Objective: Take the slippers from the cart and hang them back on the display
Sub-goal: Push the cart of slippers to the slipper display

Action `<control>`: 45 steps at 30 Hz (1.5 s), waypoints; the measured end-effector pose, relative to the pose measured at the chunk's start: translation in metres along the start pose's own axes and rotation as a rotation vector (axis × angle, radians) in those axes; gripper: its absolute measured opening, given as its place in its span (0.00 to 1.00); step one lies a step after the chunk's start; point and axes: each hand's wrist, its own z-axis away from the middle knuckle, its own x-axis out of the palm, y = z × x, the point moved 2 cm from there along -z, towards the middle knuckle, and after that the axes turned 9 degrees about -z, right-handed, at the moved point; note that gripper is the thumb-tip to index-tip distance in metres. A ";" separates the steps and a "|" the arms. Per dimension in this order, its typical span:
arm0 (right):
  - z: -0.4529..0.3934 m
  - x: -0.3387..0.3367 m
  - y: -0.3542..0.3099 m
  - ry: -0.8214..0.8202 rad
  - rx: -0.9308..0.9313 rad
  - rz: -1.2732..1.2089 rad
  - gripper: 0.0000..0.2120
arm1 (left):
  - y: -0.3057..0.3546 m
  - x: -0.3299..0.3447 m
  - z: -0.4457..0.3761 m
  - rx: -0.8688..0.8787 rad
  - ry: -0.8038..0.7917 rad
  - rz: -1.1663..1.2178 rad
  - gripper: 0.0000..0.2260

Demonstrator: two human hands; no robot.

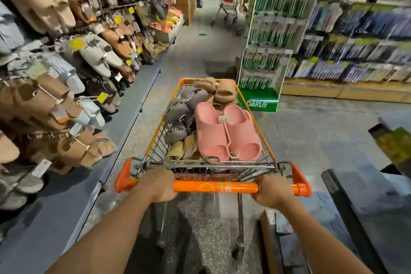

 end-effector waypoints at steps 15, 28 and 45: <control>-0.194 -0.073 0.066 -0.034 0.115 0.000 0.05 | -0.013 -0.115 -0.223 0.125 0.010 -0.028 0.05; -0.356 -0.137 0.137 -0.015 0.187 -0.043 0.05 | -0.007 -0.210 -0.407 0.161 0.096 -0.084 0.04; -0.461 -0.200 0.246 -0.079 0.135 -0.025 0.11 | 0.062 -0.274 -0.519 0.133 0.057 -0.040 0.05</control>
